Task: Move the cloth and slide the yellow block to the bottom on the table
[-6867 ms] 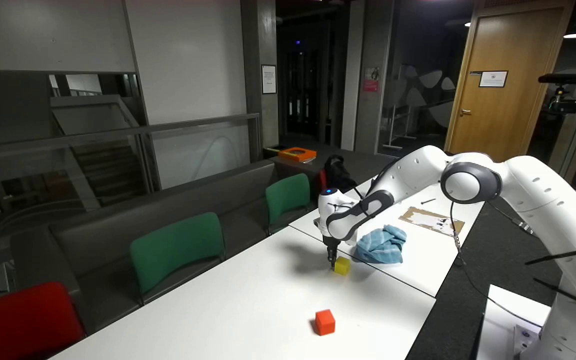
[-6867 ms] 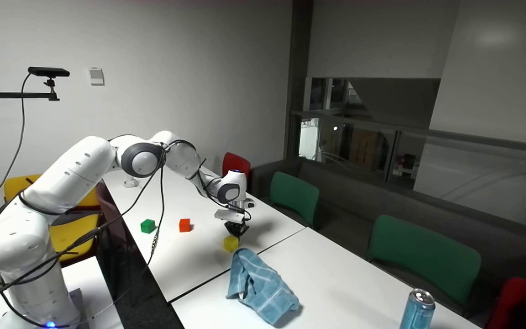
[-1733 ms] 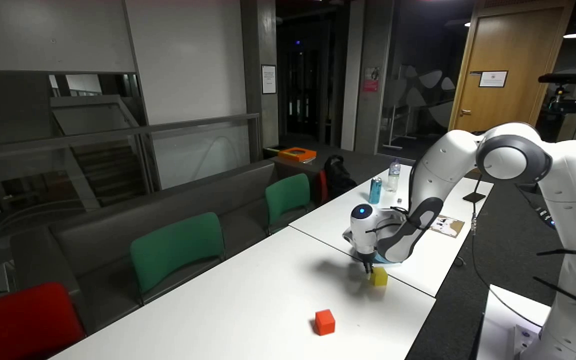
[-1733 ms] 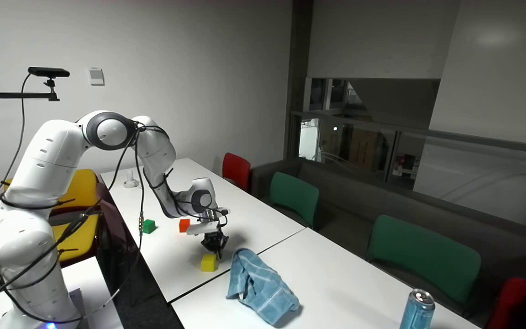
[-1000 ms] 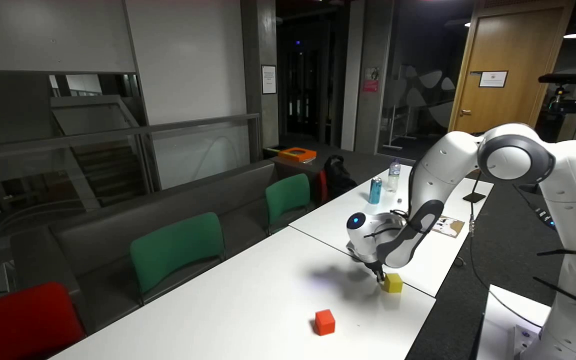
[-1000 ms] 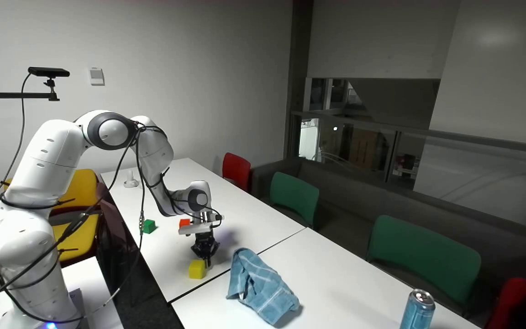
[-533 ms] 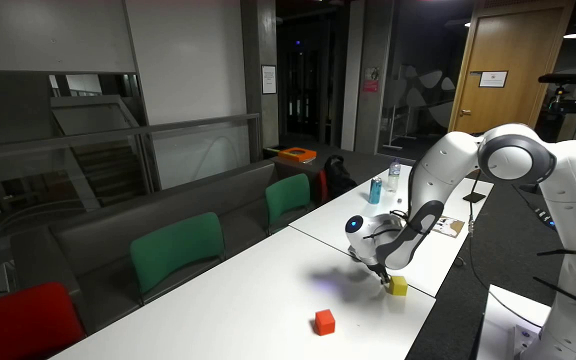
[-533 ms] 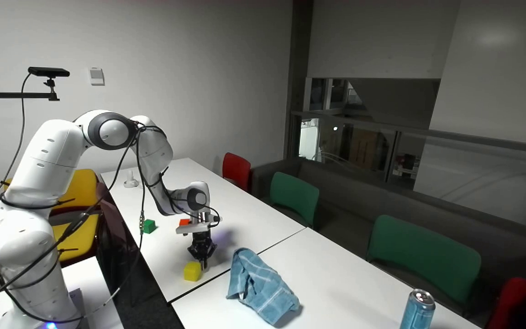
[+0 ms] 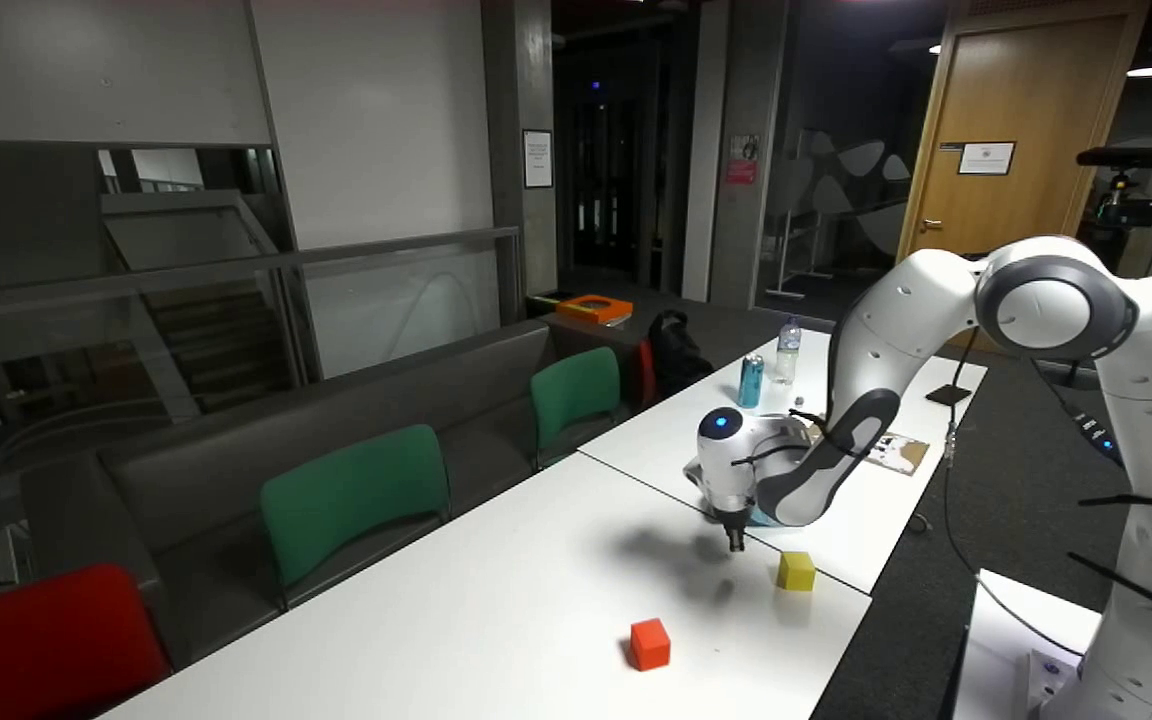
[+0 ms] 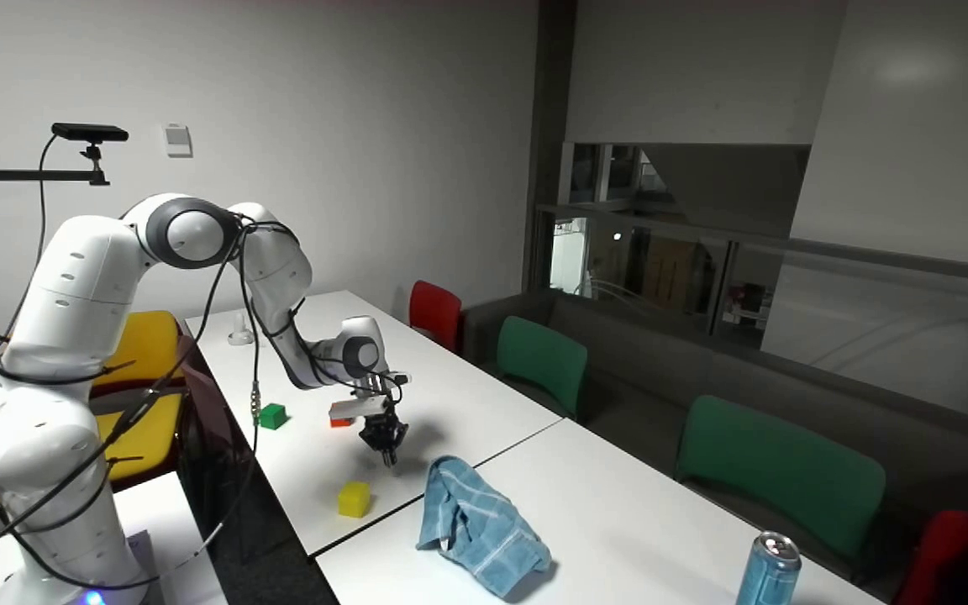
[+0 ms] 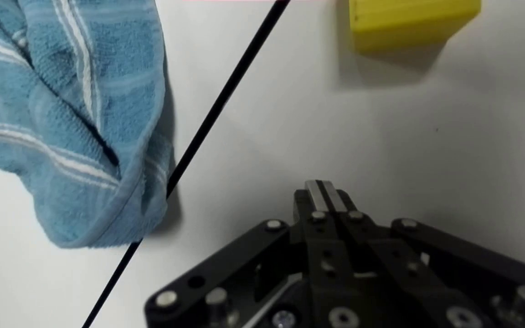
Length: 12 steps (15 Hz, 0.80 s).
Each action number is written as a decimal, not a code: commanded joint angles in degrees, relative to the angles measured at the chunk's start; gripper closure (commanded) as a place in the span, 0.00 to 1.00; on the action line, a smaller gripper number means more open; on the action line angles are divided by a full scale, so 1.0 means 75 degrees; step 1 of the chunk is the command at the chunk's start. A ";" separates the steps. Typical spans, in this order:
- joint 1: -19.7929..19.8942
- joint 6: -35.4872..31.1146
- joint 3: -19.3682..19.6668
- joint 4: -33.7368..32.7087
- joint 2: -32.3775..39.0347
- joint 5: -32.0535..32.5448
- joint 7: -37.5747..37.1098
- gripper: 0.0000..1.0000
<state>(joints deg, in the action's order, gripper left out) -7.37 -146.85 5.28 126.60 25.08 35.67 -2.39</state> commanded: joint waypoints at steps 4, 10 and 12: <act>-0.0411 -0.2743 0.1011 0.1113 -0.1113 0.1892 -0.2168 1.00; -0.1093 -0.3958 0.2226 0.1509 -0.1762 0.4313 -0.4636 1.00; -0.1184 -0.4191 0.2378 0.1614 -0.1928 0.4882 -0.5174 1.00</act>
<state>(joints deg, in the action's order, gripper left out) -14.27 -175.69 20.23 135.46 14.94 65.84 -35.36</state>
